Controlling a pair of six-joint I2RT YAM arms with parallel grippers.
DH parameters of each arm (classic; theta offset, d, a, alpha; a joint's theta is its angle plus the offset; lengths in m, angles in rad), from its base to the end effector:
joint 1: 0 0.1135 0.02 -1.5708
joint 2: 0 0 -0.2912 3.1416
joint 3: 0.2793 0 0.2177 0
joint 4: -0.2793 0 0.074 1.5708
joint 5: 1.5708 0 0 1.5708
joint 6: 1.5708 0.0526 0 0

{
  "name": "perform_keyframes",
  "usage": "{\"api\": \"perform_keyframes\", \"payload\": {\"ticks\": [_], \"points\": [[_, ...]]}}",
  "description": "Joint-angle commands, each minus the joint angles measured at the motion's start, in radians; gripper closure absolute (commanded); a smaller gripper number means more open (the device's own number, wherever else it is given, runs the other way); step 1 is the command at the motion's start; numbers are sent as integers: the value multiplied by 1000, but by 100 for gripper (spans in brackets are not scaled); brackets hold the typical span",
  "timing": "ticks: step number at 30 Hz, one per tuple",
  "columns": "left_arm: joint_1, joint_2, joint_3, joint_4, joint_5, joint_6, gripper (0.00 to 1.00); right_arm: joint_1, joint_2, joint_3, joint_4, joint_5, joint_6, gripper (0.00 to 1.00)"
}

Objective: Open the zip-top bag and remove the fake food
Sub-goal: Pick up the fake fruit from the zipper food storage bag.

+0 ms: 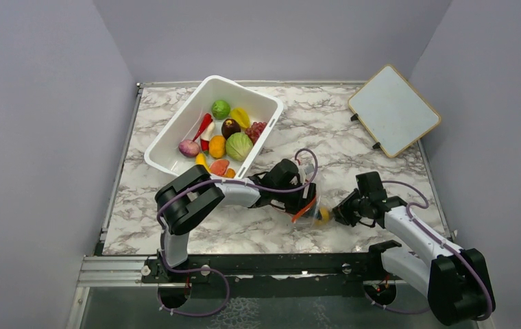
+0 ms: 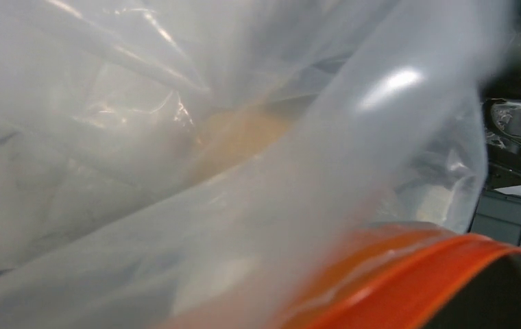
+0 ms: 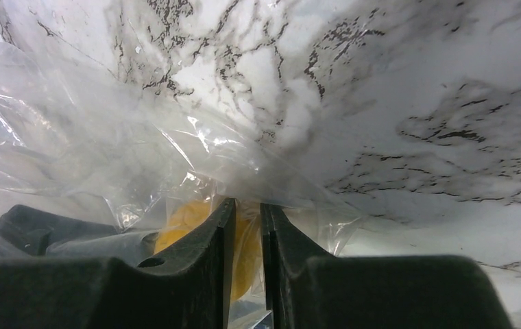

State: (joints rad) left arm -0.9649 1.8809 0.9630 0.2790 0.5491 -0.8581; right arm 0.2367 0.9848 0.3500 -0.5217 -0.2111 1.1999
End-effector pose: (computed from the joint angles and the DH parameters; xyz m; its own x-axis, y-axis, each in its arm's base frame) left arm 0.1933 -0.3272 0.1902 -0.9331 0.2135 -0.2894 0.3575 0.4633 -0.8109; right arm 0.1078 0.0373 0.1655 -0.6126 0.7897 0.0329 0.7165 0.5374 0.4447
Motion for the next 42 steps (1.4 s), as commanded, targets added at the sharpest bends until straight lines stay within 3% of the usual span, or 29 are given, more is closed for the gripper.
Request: {"api": "perform_keyframes", "payload": {"ticks": [1,15,19,24,32,42], "points": [[-9,27,10,-22,-20,34,31,7,-11,-12,18,-32,1,80],[-15,31,36,8,-65,29,31,7,-1,-38,60,-83,-20,80],[-16,40,23,2,-70,24,37,7,-5,-46,72,-90,-21,80],[-16,40,20,-83,-120,63,53,7,-15,-45,66,-76,-22,80],[-15,-10,10,-202,-205,123,68,7,-63,-9,-57,68,-12,79],[-15,-61,22,-350,-336,209,63,7,-115,-23,-93,116,34,81]]}}
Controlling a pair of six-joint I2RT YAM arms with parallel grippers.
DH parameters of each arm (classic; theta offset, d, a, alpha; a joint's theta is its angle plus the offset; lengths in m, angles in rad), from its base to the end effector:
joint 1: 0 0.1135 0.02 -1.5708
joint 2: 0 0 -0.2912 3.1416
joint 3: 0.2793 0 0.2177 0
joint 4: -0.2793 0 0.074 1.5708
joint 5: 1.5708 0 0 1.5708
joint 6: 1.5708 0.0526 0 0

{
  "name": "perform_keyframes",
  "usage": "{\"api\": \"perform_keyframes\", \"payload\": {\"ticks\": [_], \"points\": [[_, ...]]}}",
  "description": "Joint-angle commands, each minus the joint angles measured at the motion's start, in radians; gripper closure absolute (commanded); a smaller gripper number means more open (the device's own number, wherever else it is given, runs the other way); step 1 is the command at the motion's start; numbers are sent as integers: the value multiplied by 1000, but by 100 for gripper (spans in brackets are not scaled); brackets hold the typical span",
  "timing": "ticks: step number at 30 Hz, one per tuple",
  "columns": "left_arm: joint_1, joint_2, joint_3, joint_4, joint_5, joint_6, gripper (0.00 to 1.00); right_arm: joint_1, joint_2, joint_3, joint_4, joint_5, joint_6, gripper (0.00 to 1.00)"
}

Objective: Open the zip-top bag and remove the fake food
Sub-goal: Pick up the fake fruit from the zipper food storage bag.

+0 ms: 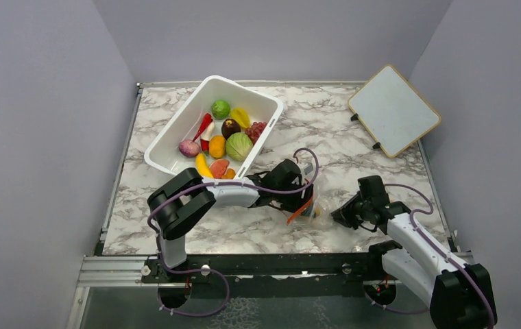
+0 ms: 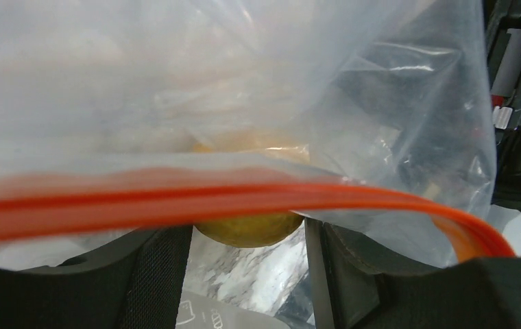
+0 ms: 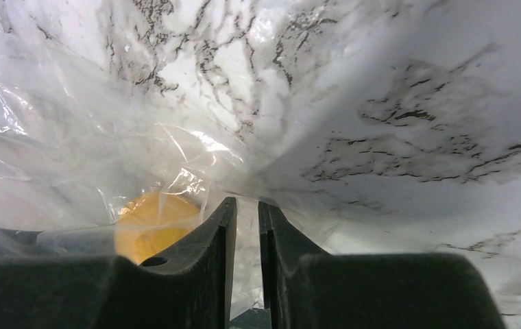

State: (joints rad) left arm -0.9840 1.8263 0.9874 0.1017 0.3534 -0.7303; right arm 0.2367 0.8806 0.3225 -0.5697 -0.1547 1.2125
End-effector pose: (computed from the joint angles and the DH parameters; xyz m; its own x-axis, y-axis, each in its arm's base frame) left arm 0.1894 -0.3177 0.1968 -0.8931 0.2128 -0.3963 0.4394 0.6015 -0.6672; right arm 0.0933 0.0308 0.1643 -0.5851 0.8107 -0.0199 0.7187 0.5298 0.4502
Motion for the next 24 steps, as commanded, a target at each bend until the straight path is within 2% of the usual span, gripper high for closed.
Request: {"api": "perform_keyframes", "payload": {"ticks": [1,8,12,24], "points": [[4,-6,1,-182,-144,91,61,7,-12,4,-45,58,20,82],[4,31,54,-165,-98,126,38,7,-6,-1,-26,45,12,82],[4,76,128,-185,-99,128,31,7,-8,-1,-18,39,5,82],[3,114,168,-189,-117,117,30,7,14,2,0,7,-23,81]]}}
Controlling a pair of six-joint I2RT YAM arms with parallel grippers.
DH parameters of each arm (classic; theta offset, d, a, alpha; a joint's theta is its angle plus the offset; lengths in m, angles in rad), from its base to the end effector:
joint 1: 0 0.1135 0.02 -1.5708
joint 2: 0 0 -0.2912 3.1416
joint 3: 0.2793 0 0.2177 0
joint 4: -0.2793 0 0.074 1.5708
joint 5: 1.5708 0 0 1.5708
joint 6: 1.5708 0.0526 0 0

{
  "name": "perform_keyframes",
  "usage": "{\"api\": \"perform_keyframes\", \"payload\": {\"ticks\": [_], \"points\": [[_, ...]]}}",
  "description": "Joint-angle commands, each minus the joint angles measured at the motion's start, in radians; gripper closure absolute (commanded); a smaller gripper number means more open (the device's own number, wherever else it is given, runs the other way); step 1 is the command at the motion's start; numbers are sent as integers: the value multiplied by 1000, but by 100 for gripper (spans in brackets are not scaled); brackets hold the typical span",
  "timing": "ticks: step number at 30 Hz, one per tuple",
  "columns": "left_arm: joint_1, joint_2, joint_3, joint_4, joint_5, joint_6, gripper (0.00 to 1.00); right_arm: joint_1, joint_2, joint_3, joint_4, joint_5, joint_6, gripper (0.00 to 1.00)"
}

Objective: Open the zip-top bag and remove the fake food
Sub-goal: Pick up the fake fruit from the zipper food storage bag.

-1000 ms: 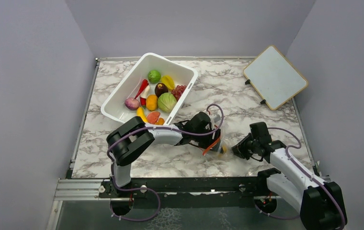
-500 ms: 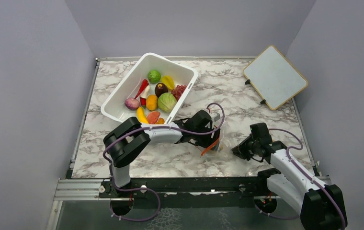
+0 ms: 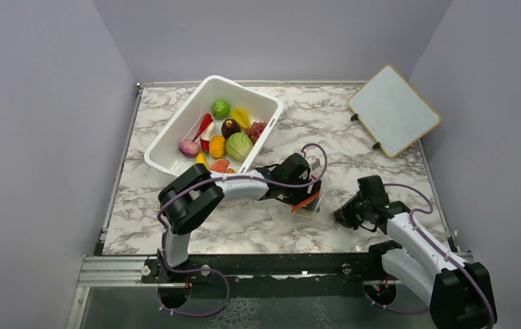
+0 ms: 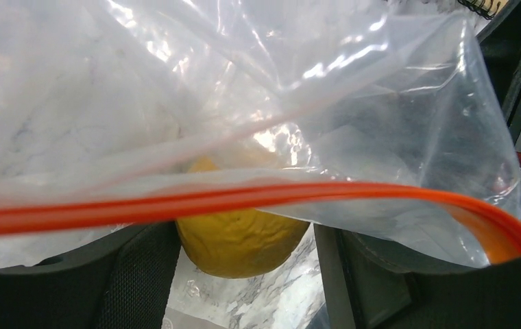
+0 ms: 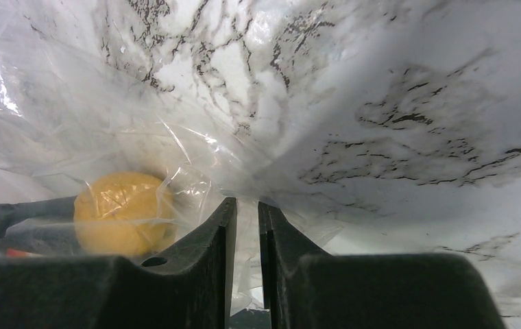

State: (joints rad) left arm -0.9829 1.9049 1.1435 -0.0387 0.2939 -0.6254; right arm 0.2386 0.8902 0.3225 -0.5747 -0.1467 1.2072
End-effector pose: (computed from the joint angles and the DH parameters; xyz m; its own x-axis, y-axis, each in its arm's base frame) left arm 0.2064 -0.3371 0.1985 -0.8543 0.2715 -0.4431 0.5035 0.6437 -0.5763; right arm 0.0932 0.0306 0.1633 -0.5880 0.8085 -0.0235 0.7220 0.5377 0.4355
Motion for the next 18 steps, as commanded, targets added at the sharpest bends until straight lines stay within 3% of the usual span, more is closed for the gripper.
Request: {"api": "perform_keyframes", "payload": {"ticks": [1,11,18], "points": [[2,33,12,-51,-63,12,32,5,2,1,6,-2,-17,81],[3,-50,-60,-65,-114,10,62,5,-6,49,-74,98,-30,81],[3,-117,-108,-74,-136,30,71,5,-36,111,-140,178,-54,82]]}}
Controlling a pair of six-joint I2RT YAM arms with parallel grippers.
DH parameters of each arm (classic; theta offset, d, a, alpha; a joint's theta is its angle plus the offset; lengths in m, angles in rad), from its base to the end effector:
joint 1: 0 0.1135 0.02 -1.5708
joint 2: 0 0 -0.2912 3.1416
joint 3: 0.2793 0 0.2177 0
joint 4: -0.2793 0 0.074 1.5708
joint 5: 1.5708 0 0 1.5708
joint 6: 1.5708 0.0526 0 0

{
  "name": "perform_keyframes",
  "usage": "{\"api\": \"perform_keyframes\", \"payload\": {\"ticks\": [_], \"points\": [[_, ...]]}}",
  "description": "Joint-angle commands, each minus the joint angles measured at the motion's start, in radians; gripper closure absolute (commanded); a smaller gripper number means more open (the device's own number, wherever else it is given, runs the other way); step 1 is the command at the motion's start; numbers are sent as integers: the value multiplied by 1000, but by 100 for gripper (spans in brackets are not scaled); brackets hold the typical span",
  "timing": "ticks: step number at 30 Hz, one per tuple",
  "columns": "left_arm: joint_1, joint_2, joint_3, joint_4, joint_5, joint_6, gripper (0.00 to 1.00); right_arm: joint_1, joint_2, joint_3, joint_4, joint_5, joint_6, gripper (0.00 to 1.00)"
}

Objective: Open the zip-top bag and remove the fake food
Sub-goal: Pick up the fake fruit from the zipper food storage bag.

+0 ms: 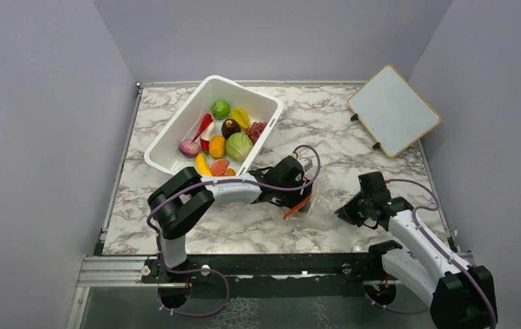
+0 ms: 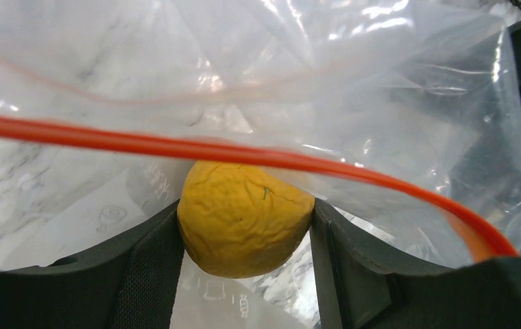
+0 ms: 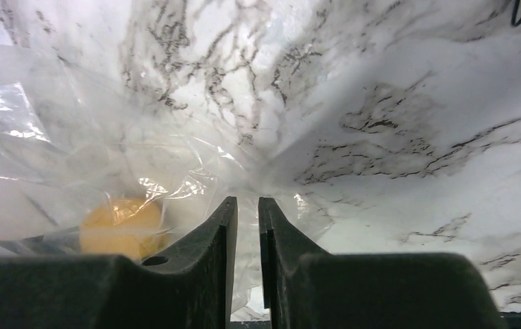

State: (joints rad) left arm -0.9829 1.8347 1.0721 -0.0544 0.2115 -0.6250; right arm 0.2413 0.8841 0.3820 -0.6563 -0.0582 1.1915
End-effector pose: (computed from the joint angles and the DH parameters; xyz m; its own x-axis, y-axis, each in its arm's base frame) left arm 0.1986 -0.3178 0.2020 -0.8506 0.2447 -0.4655 0.4878 0.6978 -0.5246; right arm 0.0948 0.0265 0.1747 -0.5720 0.8143 -0.0989 0.7297 0.5602 0.3921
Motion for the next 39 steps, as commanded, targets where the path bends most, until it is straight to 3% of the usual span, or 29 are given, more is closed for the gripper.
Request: {"api": "perform_keyframes", "payload": {"ticks": [1,5,9,11,13,22,26,31,35,37,39], "points": [[3,-51,-39,-58,-54,30,72,3,-40,65,-55,86,-65,82],[3,-61,-43,-60,-58,34,74,3,-81,140,-89,98,-156,80],[3,-66,-33,-68,-67,40,74,3,-153,197,-129,68,-138,59],[2,-68,-29,-73,-70,43,75,3,-175,224,-144,7,-105,41],[3,-70,-24,-77,-72,45,75,3,-184,241,-166,-50,-58,36],[3,-82,-18,-79,-72,42,75,3,-194,187,-265,-192,253,35],[3,-83,-16,-81,-68,39,75,3,-185,96,-183,-266,296,35],[3,-83,-16,-81,-66,35,75,3,-115,-55,58,-423,352,35],[3,-86,-17,-81,-61,36,75,3,-58,-105,145,-430,375,36],[3,-89,-18,-82,-60,34,75,3,-45,-105,141,-397,381,41],[2,-108,-27,-82,-83,29,77,3,-47,-111,128,-368,400,55]]}}
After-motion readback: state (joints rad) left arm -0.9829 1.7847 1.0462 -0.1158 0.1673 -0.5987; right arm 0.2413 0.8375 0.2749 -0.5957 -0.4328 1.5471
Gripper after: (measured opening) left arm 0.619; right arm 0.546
